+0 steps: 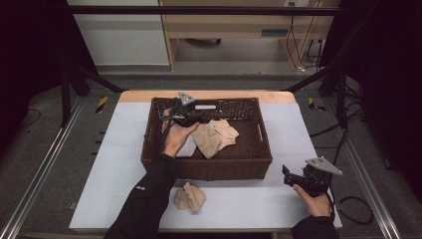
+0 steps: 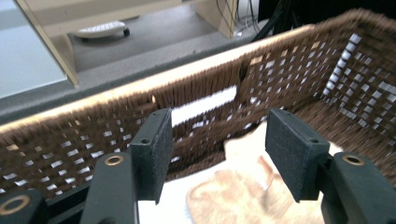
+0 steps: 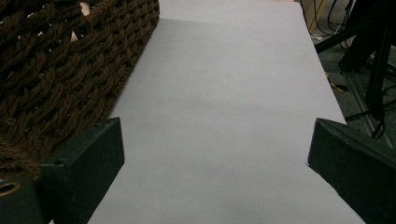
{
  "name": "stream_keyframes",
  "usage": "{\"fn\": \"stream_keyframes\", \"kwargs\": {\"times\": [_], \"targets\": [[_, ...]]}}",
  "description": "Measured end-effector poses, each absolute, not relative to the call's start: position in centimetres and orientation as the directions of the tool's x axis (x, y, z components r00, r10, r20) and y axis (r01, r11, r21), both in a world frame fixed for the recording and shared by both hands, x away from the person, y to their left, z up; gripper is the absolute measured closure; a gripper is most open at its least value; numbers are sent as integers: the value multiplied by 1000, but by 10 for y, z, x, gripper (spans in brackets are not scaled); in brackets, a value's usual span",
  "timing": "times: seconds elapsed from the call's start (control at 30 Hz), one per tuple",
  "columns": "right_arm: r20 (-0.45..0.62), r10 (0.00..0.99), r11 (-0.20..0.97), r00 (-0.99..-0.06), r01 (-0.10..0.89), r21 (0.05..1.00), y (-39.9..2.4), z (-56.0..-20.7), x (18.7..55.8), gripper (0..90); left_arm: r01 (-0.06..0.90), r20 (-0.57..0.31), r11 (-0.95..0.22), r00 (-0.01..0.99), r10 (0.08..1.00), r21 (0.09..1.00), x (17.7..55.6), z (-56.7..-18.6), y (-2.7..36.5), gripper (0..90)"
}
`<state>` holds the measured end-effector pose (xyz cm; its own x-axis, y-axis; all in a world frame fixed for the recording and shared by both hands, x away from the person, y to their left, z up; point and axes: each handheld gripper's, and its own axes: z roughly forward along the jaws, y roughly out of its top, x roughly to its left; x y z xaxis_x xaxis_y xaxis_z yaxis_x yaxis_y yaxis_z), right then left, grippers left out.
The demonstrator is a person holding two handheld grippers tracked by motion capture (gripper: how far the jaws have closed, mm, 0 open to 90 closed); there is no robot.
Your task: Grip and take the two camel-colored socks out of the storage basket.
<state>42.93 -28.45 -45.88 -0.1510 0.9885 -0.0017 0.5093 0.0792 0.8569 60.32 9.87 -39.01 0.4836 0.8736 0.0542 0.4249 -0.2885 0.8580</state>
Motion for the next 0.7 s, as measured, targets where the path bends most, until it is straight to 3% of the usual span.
{"fn": "stream_keyframes", "kwargs": {"times": [0.23,0.37,0.7], "targets": [[-5,989,83,-151,515,853,-284,-459,430,42,493,31,-299,480,877,817,609,-409,105,427],[-3,989,81,-149,516,852,-284,-459,430,42,505,65,-345,491,869,791,611,-415,103,447],[-10,989,84,-145,515,853,-284,-459,430,43,550,82,-409,523,848,728,616,-432,99,401]]}}
